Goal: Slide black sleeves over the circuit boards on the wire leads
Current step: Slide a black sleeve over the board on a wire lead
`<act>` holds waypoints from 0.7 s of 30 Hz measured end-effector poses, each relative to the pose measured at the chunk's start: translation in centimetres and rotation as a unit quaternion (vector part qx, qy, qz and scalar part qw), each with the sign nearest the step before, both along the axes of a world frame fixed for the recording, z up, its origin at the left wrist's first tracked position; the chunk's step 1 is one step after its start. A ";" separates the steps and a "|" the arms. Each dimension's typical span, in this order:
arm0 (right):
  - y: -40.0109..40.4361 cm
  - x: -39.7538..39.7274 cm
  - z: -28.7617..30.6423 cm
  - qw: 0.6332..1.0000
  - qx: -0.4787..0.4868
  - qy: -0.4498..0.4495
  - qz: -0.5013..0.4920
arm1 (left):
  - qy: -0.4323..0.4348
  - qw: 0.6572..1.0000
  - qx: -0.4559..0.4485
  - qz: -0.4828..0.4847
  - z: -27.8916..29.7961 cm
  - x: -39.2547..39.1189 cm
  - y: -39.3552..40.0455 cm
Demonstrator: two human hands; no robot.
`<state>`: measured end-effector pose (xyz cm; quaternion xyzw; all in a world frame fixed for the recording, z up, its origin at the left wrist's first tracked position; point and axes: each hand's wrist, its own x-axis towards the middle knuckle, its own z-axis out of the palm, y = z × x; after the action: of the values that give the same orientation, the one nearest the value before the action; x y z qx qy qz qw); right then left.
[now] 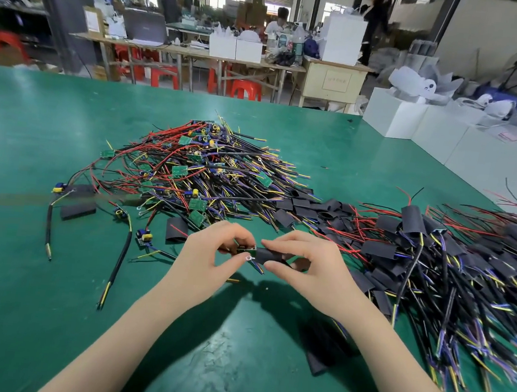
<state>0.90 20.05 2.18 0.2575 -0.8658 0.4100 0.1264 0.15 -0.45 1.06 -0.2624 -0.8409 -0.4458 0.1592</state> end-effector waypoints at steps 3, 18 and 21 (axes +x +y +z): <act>-0.3 0.1 0.1 0.999 0.004 0.041 -0.009 | -0.074 0.996 0.057 -0.001 0.0 -0.2 -0.2; -0.3 0.2 0.5 0.999 -0.027 0.018 0.017 | -0.107 0.988 0.097 -0.055 0.1 -0.4 -0.6; -0.2 0.2 0.5 0.993 0.061 0.099 0.007 | -0.160 0.977 0.124 -0.063 0.0 -0.5 -0.6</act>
<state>1.07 19.88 2.72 0.3098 -0.8707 0.3297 0.1929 -0.35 -1.09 1.08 -0.2178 -0.7757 -0.5917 0.0253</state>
